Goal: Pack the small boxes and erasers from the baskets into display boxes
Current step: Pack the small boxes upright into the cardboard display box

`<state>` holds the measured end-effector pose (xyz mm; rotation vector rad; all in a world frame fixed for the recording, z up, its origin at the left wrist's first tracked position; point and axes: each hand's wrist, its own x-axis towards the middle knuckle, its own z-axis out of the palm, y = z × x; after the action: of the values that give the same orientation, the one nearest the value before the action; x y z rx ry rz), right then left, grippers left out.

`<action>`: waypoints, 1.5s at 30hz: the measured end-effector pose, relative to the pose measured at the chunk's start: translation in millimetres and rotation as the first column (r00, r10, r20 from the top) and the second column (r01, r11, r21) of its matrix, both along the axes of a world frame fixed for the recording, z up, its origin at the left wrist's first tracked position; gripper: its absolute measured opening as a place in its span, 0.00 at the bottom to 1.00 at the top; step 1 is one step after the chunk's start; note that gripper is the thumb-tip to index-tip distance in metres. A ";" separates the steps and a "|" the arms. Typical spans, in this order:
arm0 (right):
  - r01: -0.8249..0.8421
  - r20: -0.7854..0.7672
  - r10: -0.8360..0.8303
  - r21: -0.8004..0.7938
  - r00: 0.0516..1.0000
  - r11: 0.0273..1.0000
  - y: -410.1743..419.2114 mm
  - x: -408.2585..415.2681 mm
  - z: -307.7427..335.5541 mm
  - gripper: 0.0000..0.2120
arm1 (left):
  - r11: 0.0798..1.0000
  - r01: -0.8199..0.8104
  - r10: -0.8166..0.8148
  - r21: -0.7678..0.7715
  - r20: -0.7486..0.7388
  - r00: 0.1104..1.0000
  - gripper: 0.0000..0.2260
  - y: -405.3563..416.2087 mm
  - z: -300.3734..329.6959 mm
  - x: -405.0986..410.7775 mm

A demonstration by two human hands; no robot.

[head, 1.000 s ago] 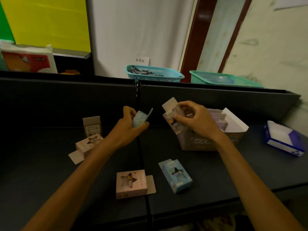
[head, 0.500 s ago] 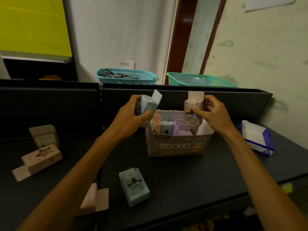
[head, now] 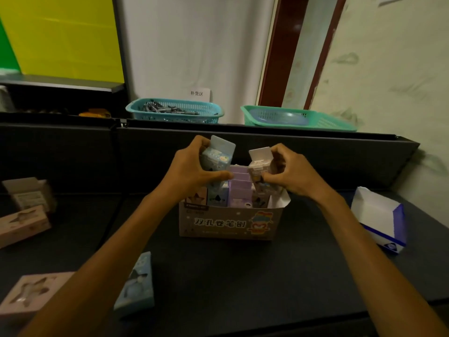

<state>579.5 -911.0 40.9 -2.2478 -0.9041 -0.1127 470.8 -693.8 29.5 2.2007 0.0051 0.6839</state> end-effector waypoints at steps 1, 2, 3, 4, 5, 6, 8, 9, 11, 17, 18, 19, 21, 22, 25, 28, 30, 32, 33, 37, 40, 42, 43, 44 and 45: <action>-0.013 0.008 0.013 -0.017 1.000 1.000 1.8 0.7 -0.5 0.23 | 1.000 -0.012 0.013 0.012 -0.011 1.000 0.28 -0.6 -1.6 2.0; -0.029 0.016 0.030 -0.037 0.999 0.999 3.5 1.4 -0.6 0.22 | 0.999 -0.025 0.025 0.023 -0.019 1.000 0.29 -0.8 -3.4 4.3; -0.046 0.020 0.048 -0.063 0.999 0.997 5.0 2.1 -0.7 0.22 | 0.999 -0.036 0.037 0.034 -0.024 0.999 0.29 -0.7 -5.3 6.3; -0.062 0.021 0.064 -0.089 0.998 0.994 6.2 2.8 -0.9 0.22 | 0.998 -0.045 0.047 0.044 -0.029 0.998 0.30 -0.5 -7.0 8.2; -0.075 0.019 0.077 -0.109 0.997 0.991 7.2 3.4 -1.0 0.22 | 0.997 -0.052 0.053 0.051 -0.032 0.998 0.30 -0.1 -8.5 9.9; -0.081 0.014 0.084 -0.125 0.996 0.989 8.0 3.9 -1.4 0.22 | 0.997 -0.055 0.057 0.057 -0.035 0.998 0.30 0.6 -9.8 11.4; -0.092 -0.002 0.093 -0.140 0.996 0.986 9.5 5.2 -2.0 0.22 | 0.996 -0.054 0.057 0.066 -0.040 0.998 0.31 2.3 -10.6 13.4; -0.101 -0.017 0.100 -0.146 0.995 0.984 9.9 6.2 -2.7 0.22 | 0.996 -0.052 0.055 0.068 -0.042 0.998 0.31 3.1 -10.8 14.1; -0.117 -0.056 0.109 -0.160 0.992 0.980 9.6 7.9 -4.4 0.21 | 0.996 -0.047 0.050 0.075 -0.044 0.998 0.31 5.4 -11.6 15.1; -0.098 -0.095 0.081 -0.189 0.992 0.977 0.3 16.8 -12.2 0.21 | 0.998 0.001 0.003 0.065 -0.063 0.998 0.31 11.9 -11.3 13.7; -0.094 -0.086 0.077 -0.217 0.993 0.972 -0.9 17.4 -13.1 0.22 | 0.998 0.004 -0.001 0.060 -0.064 0.998 0.31 13.0 -11.3 13.5; -0.087 -0.077 0.070 -0.245 0.995 0.965 -1.7 18.0 -14.3 0.23 | 0.998 0.009 -0.006 0.054 -0.062 0.998 0.30 13.9 -11.4 13.4; -0.053 -0.056 0.037 -0.310 0.998 0.949 -2.1 19.4 -16.9 0.26 | 0.999 0.013 -0.010 0.045 -0.062 0.998 0.30 15.0 -11.8 13.5; -0.021 -0.035 0.009 -0.350 0.999 0.937 -1.9 20.2 -18.3 0.27 | 0.999 0.014 -0.011 0.042 -0.062 0.998 0.30 15.0 -11.9 13.5; 0.067 0.048 -0.051 -0.476 0.998 0.877 0.4 21.3 -20.8 0.26 | 0.999 0.019 -0.016 0.049 -0.064 0.998 0.30 15.4 -11.9 14.2; 0.134 0.152 -0.056 -0.569 0.987 0.811 5.0 21.5 -22.7 0.26 | 0.998 0.024 -0.020 0.053 -0.064 0.998 0.28 16.2 -12.2 14.8; 0.157 0.191 -0.047 -0.612 0.980 0.775 8.3 22.5 -23.3 0.25 | 0.998 0.031 -0.027 0.055 -0.071 0.997 0.27 16.1 -12.1 14.9; 0.165 0.219 -0.029 -0.635 0.975 0.755 11.8 23.5 -23.3 0.25 | 0.997 0.050 -0.045 0.062 -0.087 0.995 0.25 15.6 -11.8 14.9; 0.165 0.230 -0.017 -0.642 0.973 0.749 13.2 23.5 -22.8 0.25 | 0.996 0.061 -0.055 0.064 -0.095 0.994 0.24 15.4 -11.5 14.9; 0.160 0.255 0.017 -0.656 0.967 0.737 16.6 22.5 -22.8 0.24 | 0.994 0.078 -0.069 0.072 -0.117 0.991 0.22 15.8 -9.0 14.2; 0.155 0.238 0.007 -0.653 0.971 0.741 16.1 20.7 -21.6 0.24 | 0.989 0.094 -0.071 0.117 -0.186 0.980 0.20 17.6 -6.9 14.2; 0.137 0.217 0.010 -0.648 0.976 0.749 16.8 17.8 -19.0 0.27 | 0.982 0.105 -0.069 0.155 -0.223 0.972 0.20 18.4 -6.8 14.9; 0.129 0.206 0.006 -0.637 0.979 0.760 17.4 16.3 -17.6 0.28 | 0.980 0.108 -0.067 0.169 -0.234 0.970 0.20 18.0 -7.0 15.4; 0.121 0.193 0.001 -0.617 0.981 0.777 17.9 15.8 -16.7 0.29 | 0.977 0.107 -0.060 0.186 -0.239 0.969 0.20 17.4 -7.0 15.5; 0.110 0.177 -0.003 -0.595 0.984 0.796 18.7 15.4 -15.9 0.30 | 0.973 0.103 -0.051 0.208 -0.242 0.969 0.20 16.7 -6.8 15.7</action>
<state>594.9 -892.4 25.0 -2.9006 -1.0734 -0.0412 486.5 -677.0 22.7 2.4694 -0.0365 0.3910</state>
